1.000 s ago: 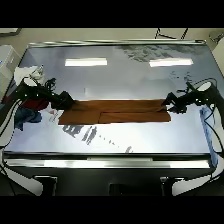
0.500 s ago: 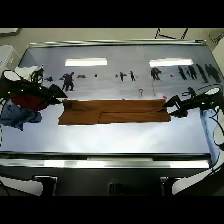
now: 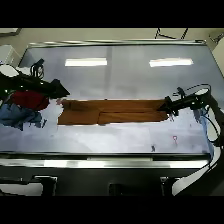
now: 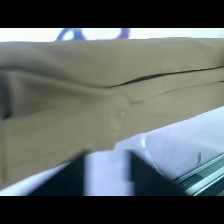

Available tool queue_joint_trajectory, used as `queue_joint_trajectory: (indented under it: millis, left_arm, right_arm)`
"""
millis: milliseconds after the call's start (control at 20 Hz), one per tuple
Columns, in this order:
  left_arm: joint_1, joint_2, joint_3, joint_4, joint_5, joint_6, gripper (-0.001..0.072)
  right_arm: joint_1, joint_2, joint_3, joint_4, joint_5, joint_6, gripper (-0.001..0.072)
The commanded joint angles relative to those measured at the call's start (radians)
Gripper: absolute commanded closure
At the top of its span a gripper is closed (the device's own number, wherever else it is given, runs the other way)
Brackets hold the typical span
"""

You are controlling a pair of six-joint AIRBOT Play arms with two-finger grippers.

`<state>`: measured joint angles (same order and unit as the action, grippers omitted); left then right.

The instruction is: Fold the clothes and pants, and hang the long-sleeved shirts on hangers.

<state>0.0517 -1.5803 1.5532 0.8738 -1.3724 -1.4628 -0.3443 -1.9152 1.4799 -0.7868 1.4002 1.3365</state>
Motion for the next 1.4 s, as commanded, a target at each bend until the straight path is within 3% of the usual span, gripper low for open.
queue_joint_trajectory:
  millis: [0,150,300,600,900,1000,1050,1150,1250,1350]
  left_arm:
    - [-0.132,-0.024,-0.005,-0.003,0.154,0.0,0.068]
    - [-0.313,-0.114,-0.021,-0.003,0.301,-0.009,0.0681]
    - [-0.44,-0.241,-0.021,-0.055,0.377,-0.082,0.0681]
    - [-0.578,-0.394,-0.021,-0.366,0.526,-0.109,0.0682]
    - [-0.805,-0.48,0.017,-0.792,0.838,-0.108,0.0682]
    - [-0.83,-0.493,0.056,-0.803,0.874,-0.094,0.0682]
    - [-0.821,-0.492,0.061,-0.802,0.86,-0.041,0.0683]
    - [-0.741,-0.485,0.061,-0.735,0.711,0.069,0.0684]
    - [-0.606,-0.451,0.061,-0.524,0.491,0.078,0.0685]
    - [-0.442,-0.364,0.061,-0.232,0.314,0.019,0.0686]
  right_arm:
    - [0.011,0.097,0.014,0.117,0.051,-0.026,0.067]
    - [0.05,0.25,0.014,0.129,0.077,0.006,0.0669]
    - [0.106,0.395,0.014,0.129,0.089,0.06,0.0669]
    - [0.157,0.615,0.014,0.179,0.082,0.127,0.0668]
    - [0.206,0.653,0.014,0.203,0.077,0.152,0.0668]
    - [0.22,0.65,0.014,0.196,0.032,0.153,0.0668]
    - [0.234,0.64,0.014,0.199,0.018,0.152,0.0668]
    - [0.269,0.599,0.014,0.208,-0.005,0.15,0.0668]
    - [0.341,0.541,0.014,0.244,-0.048,0.118,0.0668]
    - [0.435,0.473,0.014,0.282,-0.128,0.087,0.0668]
